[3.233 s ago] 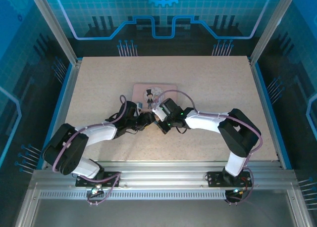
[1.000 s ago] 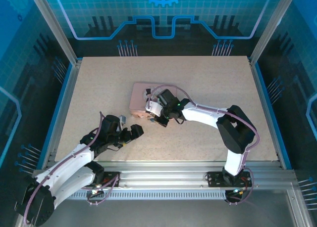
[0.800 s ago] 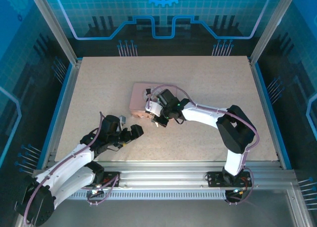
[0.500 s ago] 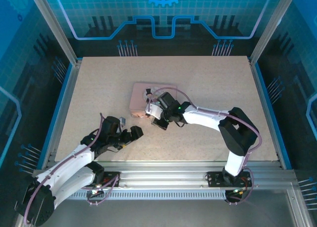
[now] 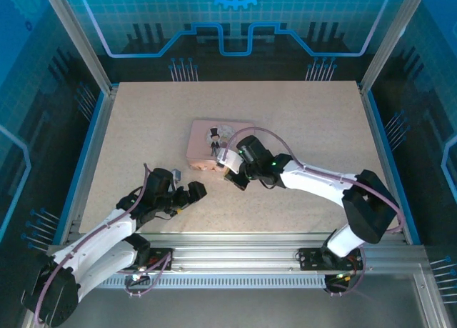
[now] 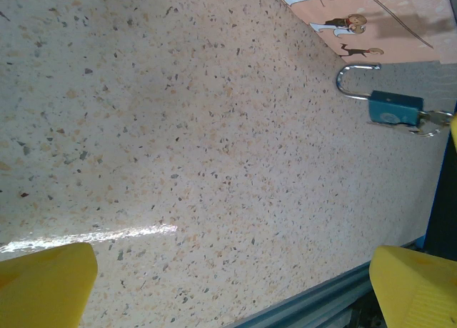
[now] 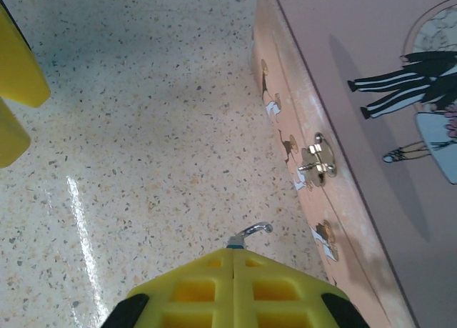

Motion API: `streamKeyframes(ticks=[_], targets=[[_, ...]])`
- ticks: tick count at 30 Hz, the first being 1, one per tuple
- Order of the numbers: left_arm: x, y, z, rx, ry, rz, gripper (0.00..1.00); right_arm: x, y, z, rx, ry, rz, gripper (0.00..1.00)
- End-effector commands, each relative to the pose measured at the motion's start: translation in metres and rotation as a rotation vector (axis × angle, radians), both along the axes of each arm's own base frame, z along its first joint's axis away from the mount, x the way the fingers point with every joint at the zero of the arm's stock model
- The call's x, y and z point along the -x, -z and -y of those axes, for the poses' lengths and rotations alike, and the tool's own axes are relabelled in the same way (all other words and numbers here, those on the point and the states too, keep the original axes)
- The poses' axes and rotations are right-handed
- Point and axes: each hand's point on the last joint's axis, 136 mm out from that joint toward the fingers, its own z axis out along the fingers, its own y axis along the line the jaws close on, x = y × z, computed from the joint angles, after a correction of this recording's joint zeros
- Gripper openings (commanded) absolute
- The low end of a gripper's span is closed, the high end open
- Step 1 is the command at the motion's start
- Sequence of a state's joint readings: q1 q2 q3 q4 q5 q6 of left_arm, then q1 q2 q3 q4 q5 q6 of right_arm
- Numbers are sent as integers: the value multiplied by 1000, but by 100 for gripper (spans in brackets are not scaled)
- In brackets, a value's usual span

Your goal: Unlock the padlock with the key

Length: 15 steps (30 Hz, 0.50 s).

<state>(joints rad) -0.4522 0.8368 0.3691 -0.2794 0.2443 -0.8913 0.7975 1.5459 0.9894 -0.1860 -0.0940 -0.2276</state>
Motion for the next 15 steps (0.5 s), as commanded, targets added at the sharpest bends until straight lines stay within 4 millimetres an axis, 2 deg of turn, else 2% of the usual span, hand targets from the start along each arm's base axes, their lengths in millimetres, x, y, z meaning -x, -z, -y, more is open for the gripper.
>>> streamKeyframes(ticks=[1, 7, 11, 15], targets=[[0, -1, 3, 25, 7, -6, 99, -2, -13, 8, -30, 51, 29, 0], [-2, -3, 5, 34, 11, -2, 99, -8, -20, 39, -53, 165, 30, 0], [-3, -3, 7, 38, 16, 0, 99, -11, -17, 71, -62, 272, 25, 0], [-3, -4, 8, 42, 18, 2, 99, -17, -18, 112, -65, 422, 21, 0]])
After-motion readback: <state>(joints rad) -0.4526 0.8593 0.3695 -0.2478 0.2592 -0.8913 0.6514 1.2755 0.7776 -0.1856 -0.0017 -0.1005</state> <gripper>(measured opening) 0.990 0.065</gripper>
